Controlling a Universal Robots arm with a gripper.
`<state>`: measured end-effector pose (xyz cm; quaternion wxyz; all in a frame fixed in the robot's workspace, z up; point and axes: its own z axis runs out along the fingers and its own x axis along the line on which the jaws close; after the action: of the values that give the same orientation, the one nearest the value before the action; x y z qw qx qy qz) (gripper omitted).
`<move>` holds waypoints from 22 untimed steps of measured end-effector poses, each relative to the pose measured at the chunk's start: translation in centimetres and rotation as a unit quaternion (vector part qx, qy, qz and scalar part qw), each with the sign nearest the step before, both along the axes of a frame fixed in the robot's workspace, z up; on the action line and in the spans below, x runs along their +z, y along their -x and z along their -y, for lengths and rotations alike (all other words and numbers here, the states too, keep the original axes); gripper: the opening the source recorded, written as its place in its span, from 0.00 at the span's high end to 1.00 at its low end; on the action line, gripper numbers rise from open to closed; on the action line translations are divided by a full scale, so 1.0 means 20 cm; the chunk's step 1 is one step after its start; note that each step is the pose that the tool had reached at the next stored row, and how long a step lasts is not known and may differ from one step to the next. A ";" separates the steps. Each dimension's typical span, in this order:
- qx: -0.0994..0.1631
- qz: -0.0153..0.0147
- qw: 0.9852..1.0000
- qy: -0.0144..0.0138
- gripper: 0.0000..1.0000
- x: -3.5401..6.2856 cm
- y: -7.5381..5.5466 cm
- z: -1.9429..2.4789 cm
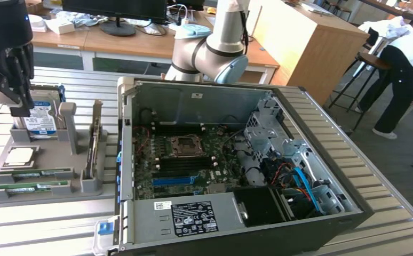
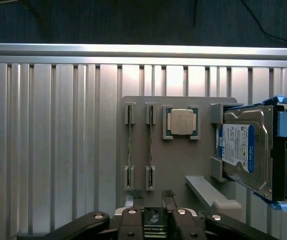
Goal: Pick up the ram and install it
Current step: 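Pick up the ram and move it above insertion slot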
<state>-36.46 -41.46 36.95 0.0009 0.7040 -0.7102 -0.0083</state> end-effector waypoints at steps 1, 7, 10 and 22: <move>0.000 0.000 1.000 0.000 0.71 0.000 0.00 0.000; 0.000 0.000 1.000 -0.002 0.64 -0.003 0.00 0.000; 0.000 0.001 1.000 -0.008 0.64 -0.007 0.00 0.000; 0.000 0.001 1.000 -0.010 0.64 -0.035 0.00 0.000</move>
<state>-36.46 -41.46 36.25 -0.0066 0.7039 -0.7101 -0.0148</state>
